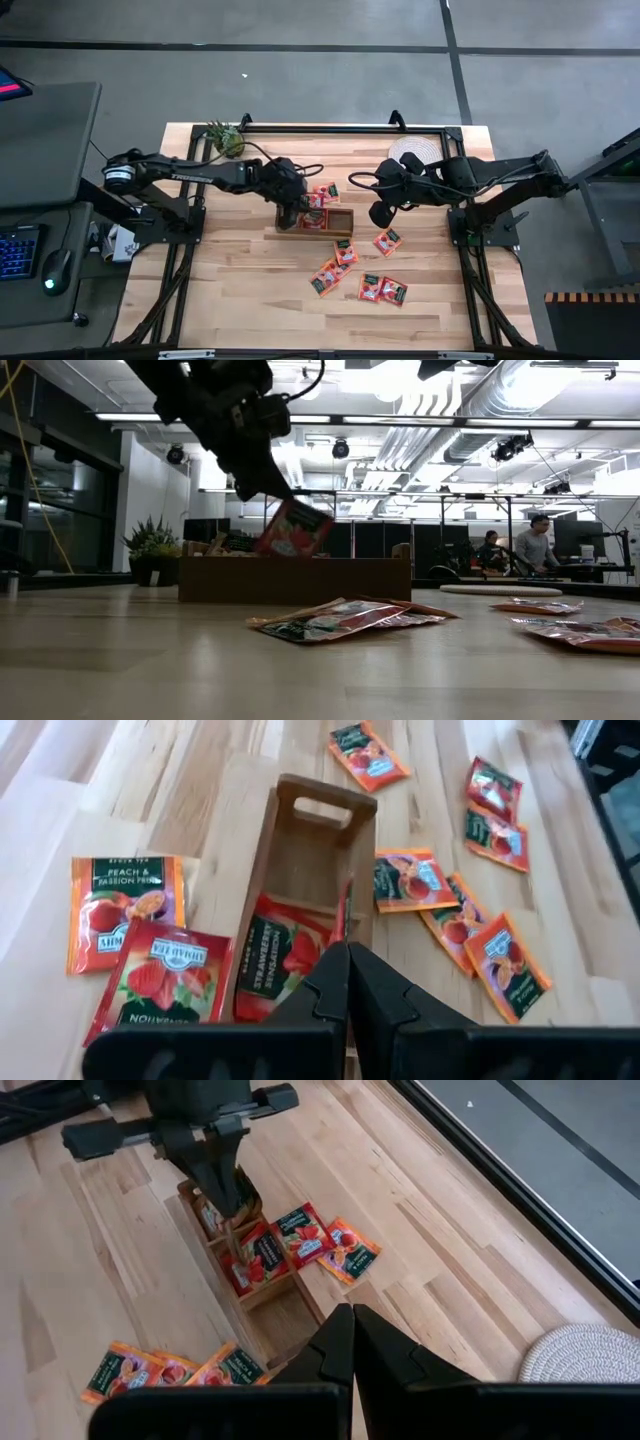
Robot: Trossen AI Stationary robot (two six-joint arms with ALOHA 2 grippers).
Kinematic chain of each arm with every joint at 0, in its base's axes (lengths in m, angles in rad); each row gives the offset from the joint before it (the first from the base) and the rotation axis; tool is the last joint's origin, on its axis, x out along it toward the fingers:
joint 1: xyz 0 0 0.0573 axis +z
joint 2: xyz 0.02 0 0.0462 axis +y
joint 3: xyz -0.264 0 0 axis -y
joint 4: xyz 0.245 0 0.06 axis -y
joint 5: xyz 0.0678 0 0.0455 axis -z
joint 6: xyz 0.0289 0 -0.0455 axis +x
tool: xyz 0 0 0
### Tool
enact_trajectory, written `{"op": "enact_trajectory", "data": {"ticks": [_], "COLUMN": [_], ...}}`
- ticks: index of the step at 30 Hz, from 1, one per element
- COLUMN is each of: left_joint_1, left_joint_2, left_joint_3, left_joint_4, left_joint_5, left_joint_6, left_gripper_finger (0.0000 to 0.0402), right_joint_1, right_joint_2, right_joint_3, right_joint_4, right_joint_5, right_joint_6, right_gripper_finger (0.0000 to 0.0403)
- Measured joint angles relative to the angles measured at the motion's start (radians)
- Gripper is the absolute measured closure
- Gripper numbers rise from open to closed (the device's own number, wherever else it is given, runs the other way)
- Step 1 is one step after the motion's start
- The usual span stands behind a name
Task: Pick & Place Tea
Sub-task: Put the red tea bag into the middle section of the brown wooden organizer
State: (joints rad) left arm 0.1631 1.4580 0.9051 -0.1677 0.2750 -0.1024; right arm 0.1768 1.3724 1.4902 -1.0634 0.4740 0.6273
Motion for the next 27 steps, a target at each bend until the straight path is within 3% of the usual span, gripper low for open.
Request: {"op": "enact_trajectory", "data": {"ticks": [9,27], "left_joint_1": [0.000,0.000], "left_joint_2": [0.039,0.111], "left_joint_3": [0.000,-0.001], "left_joint_4": [0.084,0.037], "left_joint_5": [-0.023,-0.130], "left_joint_6": [-0.033,-0.120], "left_gripper_finger": [0.0401,0.0401], "right_joint_1": [0.000,0.000], "right_joint_2": [0.000,0.000], "right_joint_3": [0.000,0.000], "right_joint_4": [0.000,0.006], "right_joint_5": [0.002,0.002], "right_joint_6": [0.004,0.006], "right_gripper_finger": [0.0403,0.0403]}}
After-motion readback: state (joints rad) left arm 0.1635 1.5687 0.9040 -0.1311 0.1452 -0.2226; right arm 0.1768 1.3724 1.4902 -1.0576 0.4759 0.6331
